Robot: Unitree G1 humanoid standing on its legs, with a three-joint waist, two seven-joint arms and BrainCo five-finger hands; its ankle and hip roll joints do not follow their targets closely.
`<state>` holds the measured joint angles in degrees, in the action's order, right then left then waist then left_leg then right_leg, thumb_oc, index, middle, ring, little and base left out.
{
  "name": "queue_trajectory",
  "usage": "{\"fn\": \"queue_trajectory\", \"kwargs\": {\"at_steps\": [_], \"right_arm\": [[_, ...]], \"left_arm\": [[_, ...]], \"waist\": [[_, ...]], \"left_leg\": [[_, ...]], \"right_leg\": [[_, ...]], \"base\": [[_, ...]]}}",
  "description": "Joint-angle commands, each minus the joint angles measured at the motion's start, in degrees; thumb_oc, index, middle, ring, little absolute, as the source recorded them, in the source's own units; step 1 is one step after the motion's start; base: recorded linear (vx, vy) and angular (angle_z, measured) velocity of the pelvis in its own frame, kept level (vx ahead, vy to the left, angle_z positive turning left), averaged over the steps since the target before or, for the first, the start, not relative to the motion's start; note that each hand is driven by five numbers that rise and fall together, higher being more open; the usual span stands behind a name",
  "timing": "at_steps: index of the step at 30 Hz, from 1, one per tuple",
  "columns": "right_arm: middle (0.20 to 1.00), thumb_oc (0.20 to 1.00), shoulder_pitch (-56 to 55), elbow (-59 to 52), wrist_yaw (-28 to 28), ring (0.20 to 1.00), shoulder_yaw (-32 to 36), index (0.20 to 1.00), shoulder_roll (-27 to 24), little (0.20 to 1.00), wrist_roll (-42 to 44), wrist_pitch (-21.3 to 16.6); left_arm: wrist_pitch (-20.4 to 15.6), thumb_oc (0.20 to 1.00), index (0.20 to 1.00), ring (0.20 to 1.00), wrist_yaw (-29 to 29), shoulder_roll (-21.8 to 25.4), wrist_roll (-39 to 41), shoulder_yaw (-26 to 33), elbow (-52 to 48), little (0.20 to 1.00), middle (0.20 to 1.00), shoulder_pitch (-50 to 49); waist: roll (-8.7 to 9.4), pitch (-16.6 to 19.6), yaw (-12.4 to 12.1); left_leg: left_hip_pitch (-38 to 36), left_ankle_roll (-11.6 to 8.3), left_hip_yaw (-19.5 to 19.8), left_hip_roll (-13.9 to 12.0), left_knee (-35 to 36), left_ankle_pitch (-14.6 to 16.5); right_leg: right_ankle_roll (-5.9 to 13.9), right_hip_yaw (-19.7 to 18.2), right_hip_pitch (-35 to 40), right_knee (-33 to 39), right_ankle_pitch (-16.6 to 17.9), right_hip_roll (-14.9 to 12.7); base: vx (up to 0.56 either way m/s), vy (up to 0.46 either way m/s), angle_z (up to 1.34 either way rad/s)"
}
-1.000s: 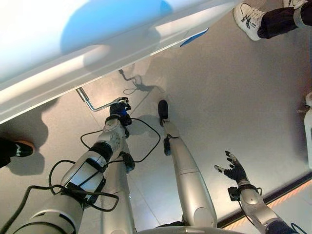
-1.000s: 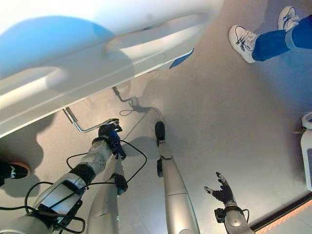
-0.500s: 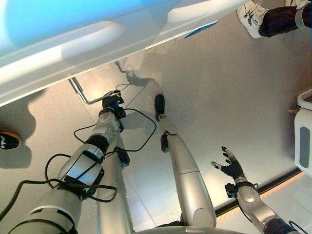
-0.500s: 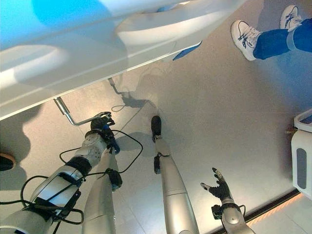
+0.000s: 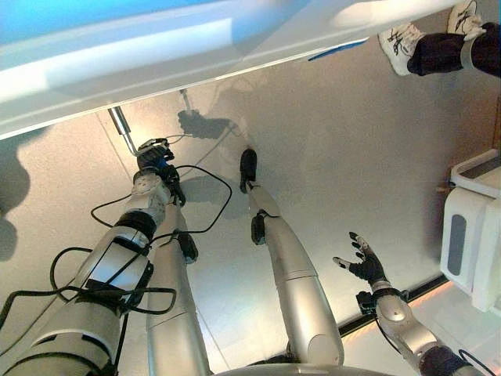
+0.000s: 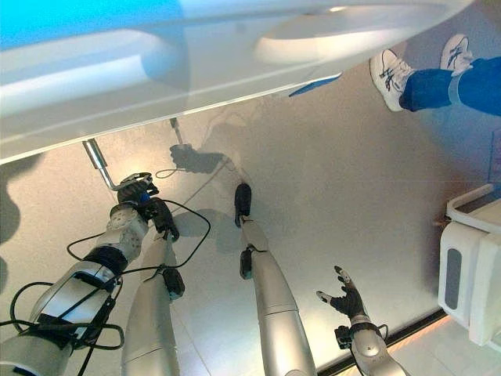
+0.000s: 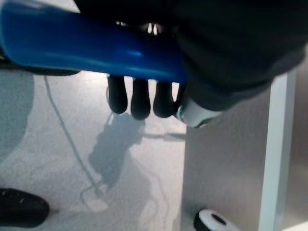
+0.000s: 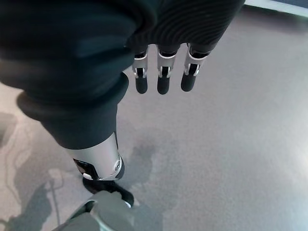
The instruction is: Raise the hospital bed
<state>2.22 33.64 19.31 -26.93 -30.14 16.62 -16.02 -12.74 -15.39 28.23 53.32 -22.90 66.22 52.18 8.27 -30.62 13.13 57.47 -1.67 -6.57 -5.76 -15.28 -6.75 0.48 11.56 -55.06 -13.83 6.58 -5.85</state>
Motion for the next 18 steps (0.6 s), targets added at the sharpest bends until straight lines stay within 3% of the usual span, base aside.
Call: {"fn": "queue_trajectory", "kwargs": {"at_steps": [1, 11, 18], "right_arm": [[1.0, 1.0, -1.38, -1.05, 0.53, 1.0, -1.25, 1.0, -0.57, 1.0, 0.83, -1.53], [1.0, 1.0, -1.42, 1.35, -0.77, 1.0, -1.79, 1.0, 1.26, 1.0, 1.18, -1.08], [1.0, 1.0, -0.9, 4.74, -1.4, 1.0, -0.75, 1.0, 2.81, 1.0, 1.28, -0.32]], "left_arm": [[-1.29, 0.2, 0.2, 0.2, -0.79, 4.94, -1.24, 4.25, 1.06, 0.2, 0.2, -0.28], [-1.51, 0.2, 0.2, 0.2, -0.37, 7.44, -1.2, 6.11, -0.66, 0.2, 0.2, -3.66], [-2.54, 0.2, 0.2, 0.2, 0.45, 6.62, -0.11, 7.63, -6.95, 0.2, 0.2, -10.39]], "waist": [[4.39, 0.82, -2.33], [4.77, 0.82, -4.61], [3.71, 0.82, -6.94]], "left_leg": [[-0.03, 1.08, -0.62, 2.93, -1.33, 5.28], [-3.28, 1.54, 1.12, 4.14, -1.81, 5.62], [-8.26, 2.12, 1.39, 5.19, -1.87, 6.2]], "right_leg": [[4.97, 0.27, 1.5, 1.05, 0.13, -2.34], [5.53, 2.25, 6.49, 0.92, -0.34, -2.87], [5.76, 2.76, 11.7, 0.82, -0.42, -3.22]], "base": [[0.0, 0.041, 0.12], [0.0, 0.039, 0.08], [0.0, 0.044, 0.05]]}}
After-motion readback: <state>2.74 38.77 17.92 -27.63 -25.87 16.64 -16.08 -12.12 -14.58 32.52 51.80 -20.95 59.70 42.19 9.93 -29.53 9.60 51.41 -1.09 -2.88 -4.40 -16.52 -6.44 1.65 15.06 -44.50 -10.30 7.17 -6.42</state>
